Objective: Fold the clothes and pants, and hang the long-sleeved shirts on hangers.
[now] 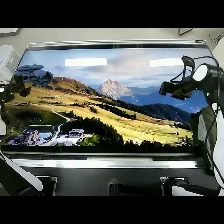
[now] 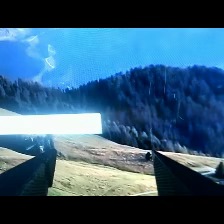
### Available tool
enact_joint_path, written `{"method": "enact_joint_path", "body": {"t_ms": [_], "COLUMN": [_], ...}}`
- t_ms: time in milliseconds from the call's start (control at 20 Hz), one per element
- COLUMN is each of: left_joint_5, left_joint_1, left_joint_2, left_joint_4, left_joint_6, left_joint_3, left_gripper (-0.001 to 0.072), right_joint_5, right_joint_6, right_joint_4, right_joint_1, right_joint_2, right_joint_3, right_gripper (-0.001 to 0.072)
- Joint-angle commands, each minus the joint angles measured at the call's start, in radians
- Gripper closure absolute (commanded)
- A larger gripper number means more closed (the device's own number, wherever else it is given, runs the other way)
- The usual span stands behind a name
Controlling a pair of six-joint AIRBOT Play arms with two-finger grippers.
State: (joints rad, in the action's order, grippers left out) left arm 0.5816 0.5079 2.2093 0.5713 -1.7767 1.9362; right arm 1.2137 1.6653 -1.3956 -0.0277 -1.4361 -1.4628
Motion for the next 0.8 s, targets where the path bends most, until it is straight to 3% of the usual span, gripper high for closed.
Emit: {"method": "enact_joint_path", "body": {"t_ms": [0, 250, 300, 350, 450, 550, 600, 650, 750], "left_joint_5": [-0.152, -0.246, -0.261, -0.275, -0.317, -0.340, -0.333, -0.311, -0.275], "left_joint_1": [-0.047, -0.089, -0.092, -0.097, -0.107, -0.114, -0.115, -0.114, -0.114], "left_joint_2": [0.024, 0.066, 0.072, 0.075, 0.075, 0.077, 0.080, 0.082, 0.077], "left_joint_4": [-0.015, -0.068, -0.093, -0.098, -0.098, -0.097, -0.098, -0.098, -0.097], "left_joint_6": [0.007, 0.004, 0.004, 0.005, 0.005, 0.005, 0.004, 0.005, 0.010], "left_joint_3": [0.000, 0.014, 0.014, 0.014, 0.014, 0.014, 0.014, 0.014, 0.014], "left_gripper": [0.0000, 0.0002, 0.0034, 0.0162, 0.0224, 0.0364, 0.0486, 0.0691, 0.0687], "right_joint_5": [-0.006, -0.004, -0.001, 0.014, 0.068, 0.114, 0.133, 0.152, 0.182], "right_joint_6": [0.023, 0.026, 0.026, 0.026, 0.026, 0.026, 0.026, 0.026, 0.034], "right_joint_4": [0.000, 0.000, 0.001, 0.005, 0.017, 0.023, 0.024, 0.023, 0.024], "right_joint_1": [0.001, 0.001, 0.001, 0.001, 0.001, 0.001, 0.001, 0.001, 0.001], "right_joint_2": [-0.001, -0.001, -0.001, 0.000, 0.000, 0.000, 0.000, 0.000, 0.000], "right_joint_3": [0.000, 0.000, 0.000, 0.000, 0.000, 0.000, 0.000, 0.000, 0.000], "right_gripper": [0.0046, 0.0045, 0.0045, 0.0045, 0.0045, 0.0045, 0.0045, 0.0045, 0.0045]}}
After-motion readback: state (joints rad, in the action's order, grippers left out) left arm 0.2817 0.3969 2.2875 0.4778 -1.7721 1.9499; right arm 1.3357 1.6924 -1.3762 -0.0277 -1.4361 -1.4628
